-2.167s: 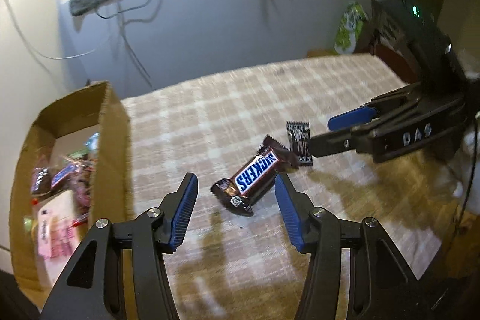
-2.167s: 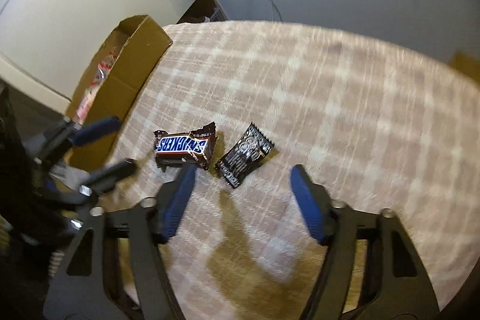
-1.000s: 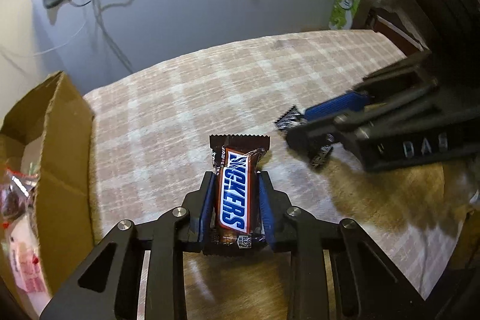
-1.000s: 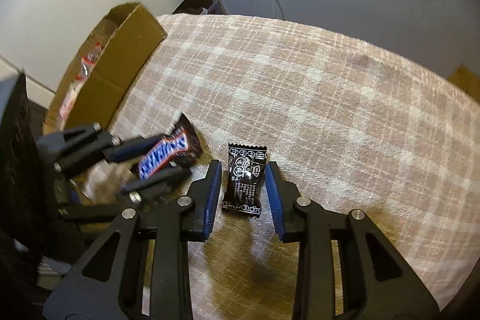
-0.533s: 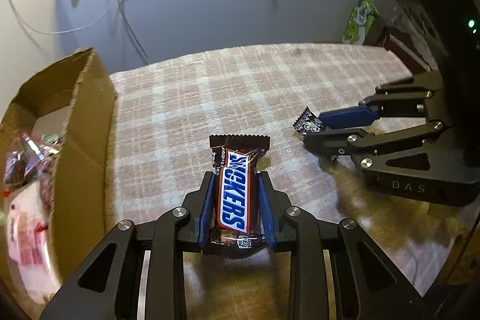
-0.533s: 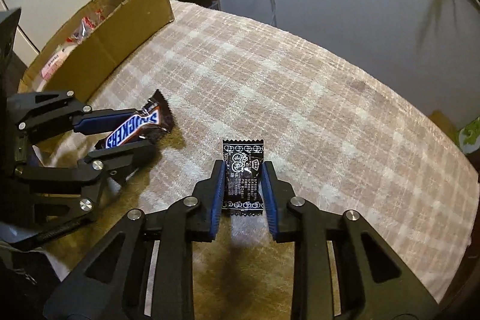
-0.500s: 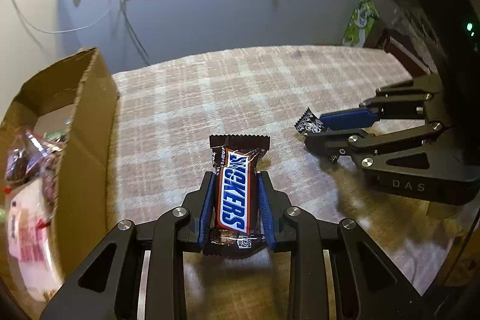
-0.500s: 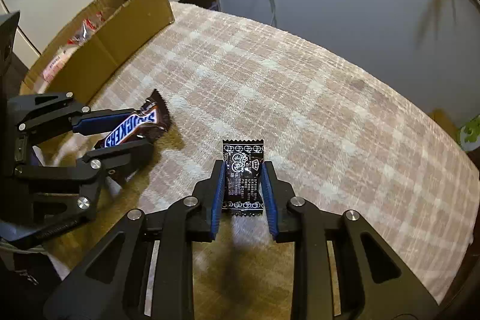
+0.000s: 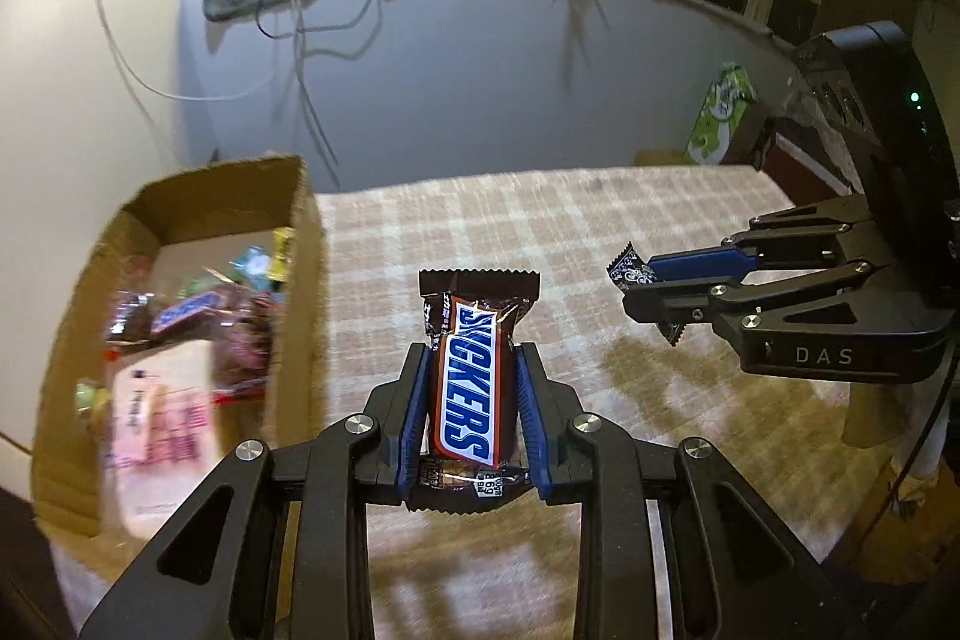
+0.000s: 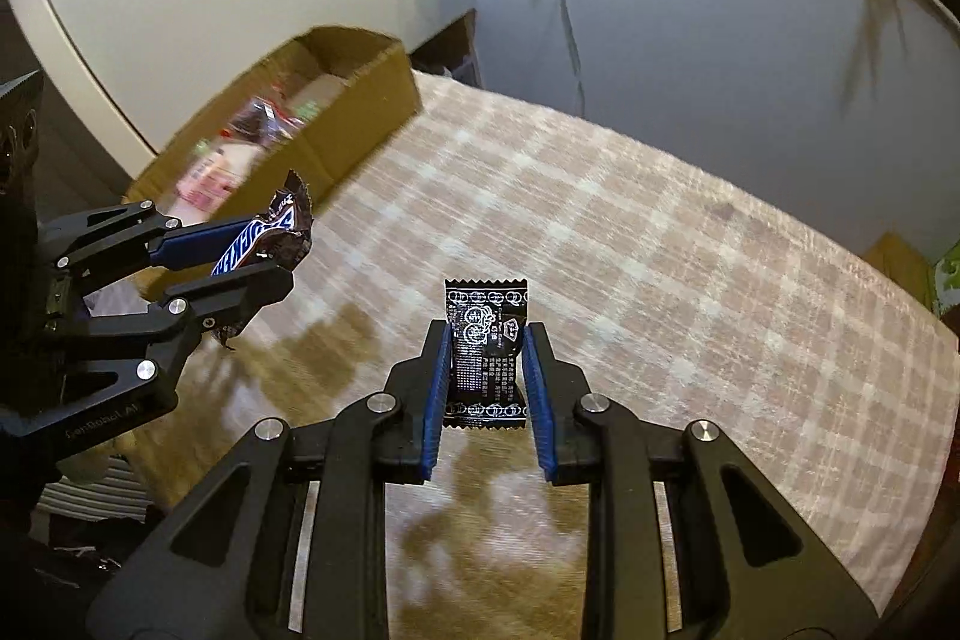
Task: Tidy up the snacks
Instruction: 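Carry the Snickers bar and black packet over the box with both tools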
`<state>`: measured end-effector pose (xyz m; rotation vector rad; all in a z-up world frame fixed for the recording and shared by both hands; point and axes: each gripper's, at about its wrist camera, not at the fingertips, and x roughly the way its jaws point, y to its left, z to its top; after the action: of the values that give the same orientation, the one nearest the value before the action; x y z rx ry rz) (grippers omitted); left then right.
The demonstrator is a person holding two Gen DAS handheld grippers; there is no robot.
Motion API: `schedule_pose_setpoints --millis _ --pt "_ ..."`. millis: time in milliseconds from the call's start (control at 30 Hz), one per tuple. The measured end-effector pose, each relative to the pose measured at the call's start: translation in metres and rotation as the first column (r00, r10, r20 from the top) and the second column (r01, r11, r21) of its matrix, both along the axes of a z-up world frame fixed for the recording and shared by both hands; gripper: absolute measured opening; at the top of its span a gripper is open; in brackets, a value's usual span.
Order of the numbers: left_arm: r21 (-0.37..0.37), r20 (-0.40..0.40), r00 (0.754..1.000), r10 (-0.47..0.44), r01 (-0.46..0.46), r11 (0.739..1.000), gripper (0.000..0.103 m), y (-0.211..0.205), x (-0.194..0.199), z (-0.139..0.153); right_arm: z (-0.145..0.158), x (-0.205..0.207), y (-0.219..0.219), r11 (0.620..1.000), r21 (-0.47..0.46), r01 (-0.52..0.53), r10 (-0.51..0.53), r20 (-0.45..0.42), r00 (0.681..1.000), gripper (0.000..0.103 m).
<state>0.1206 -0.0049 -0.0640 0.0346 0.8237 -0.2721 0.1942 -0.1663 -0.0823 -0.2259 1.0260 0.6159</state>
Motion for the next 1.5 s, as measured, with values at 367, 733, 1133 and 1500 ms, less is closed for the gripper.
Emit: schedule_pose_setpoints --millis 367,733,1133,1500 --pt "-0.014 0.058 0.995 0.078 -0.077 0.997 0.027 0.045 -0.022 0.019 0.029 -0.013 0.06 0.995 0.027 -0.093 0.092 0.055 0.994 0.025" --pt "-0.017 0.077 0.984 0.159 -0.158 0.987 0.027 0.092 -0.036 0.026 0.03 -0.013 0.116 0.984 0.034 -0.176 0.174 0.061 0.983 0.025" --pt "-0.033 0.077 0.973 0.218 -0.216 0.976 0.027 0.123 -0.036 0.024 0.027 -0.003 0.162 0.974 0.035 -0.223 0.221 0.053 0.974 0.025" --pt "-0.031 0.066 0.963 0.26 -0.259 0.965 0.027 0.15 -0.024 0.02 0.023 0.013 0.196 0.966 0.024 -0.256 0.255 0.039 0.966 0.025"
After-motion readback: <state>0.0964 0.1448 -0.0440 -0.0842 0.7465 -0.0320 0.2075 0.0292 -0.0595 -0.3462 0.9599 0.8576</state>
